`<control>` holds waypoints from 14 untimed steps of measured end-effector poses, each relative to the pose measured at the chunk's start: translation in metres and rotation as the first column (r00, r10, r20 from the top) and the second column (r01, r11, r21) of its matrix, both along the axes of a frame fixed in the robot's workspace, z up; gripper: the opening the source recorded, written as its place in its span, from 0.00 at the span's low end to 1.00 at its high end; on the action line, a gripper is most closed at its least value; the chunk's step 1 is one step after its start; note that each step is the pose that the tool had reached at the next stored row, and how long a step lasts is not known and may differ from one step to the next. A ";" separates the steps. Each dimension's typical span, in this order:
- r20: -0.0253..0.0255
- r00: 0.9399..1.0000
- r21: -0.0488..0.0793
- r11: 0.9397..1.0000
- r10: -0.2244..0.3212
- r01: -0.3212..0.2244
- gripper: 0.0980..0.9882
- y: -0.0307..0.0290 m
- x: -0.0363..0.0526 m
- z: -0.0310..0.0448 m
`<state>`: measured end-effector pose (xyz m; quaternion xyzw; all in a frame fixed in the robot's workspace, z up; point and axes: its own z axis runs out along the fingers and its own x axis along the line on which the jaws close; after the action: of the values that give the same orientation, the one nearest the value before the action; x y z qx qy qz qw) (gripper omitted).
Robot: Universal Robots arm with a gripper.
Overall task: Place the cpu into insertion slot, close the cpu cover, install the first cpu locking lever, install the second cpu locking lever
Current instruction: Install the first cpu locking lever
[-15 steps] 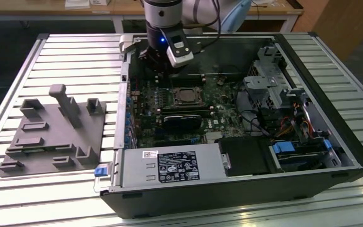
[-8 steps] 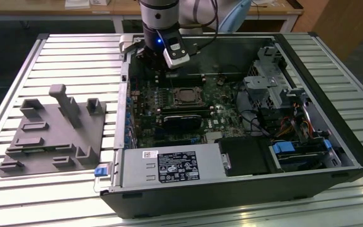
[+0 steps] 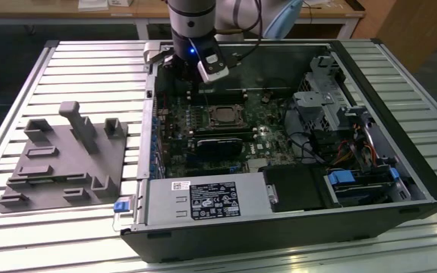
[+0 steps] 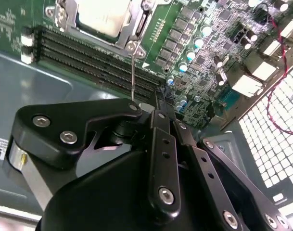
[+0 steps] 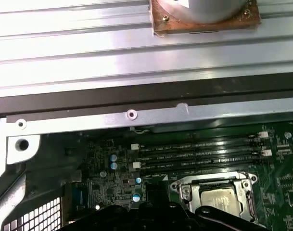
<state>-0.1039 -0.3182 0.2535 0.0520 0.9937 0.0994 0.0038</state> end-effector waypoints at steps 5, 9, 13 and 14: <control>0.000 0.999 0.011 0.999 0.035 -0.035 0.01 -0.0001 0.0007 -0.0008; 0.000 0.999 0.015 0.999 0.038 -0.038 0.01 0.0000 0.0037 -0.0011; 0.000 0.999 0.015 0.999 0.038 -0.038 0.01 0.0002 0.0077 -0.0014; 0.000 0.999 0.016 0.999 0.038 -0.038 0.01 0.0002 0.0088 -0.0014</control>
<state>-0.0951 -0.3179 0.2520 0.0333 0.9937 0.1072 0.0014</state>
